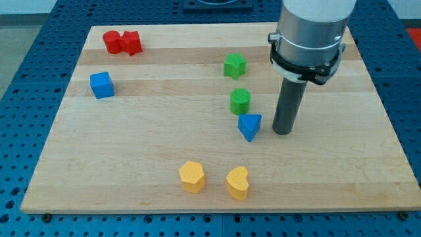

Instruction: Push the blue triangle towards the center left

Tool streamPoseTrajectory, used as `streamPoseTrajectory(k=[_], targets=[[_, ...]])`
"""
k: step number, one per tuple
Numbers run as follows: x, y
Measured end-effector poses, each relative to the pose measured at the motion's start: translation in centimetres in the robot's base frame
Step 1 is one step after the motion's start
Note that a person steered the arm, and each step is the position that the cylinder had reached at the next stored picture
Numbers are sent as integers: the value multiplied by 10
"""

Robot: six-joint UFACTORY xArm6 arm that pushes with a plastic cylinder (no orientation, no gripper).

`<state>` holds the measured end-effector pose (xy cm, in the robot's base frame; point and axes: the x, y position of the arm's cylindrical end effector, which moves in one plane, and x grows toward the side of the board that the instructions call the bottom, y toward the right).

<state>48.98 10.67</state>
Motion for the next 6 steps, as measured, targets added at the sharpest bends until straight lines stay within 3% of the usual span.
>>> streamPoseTrajectory(k=[6], targets=[[-26, -1]])
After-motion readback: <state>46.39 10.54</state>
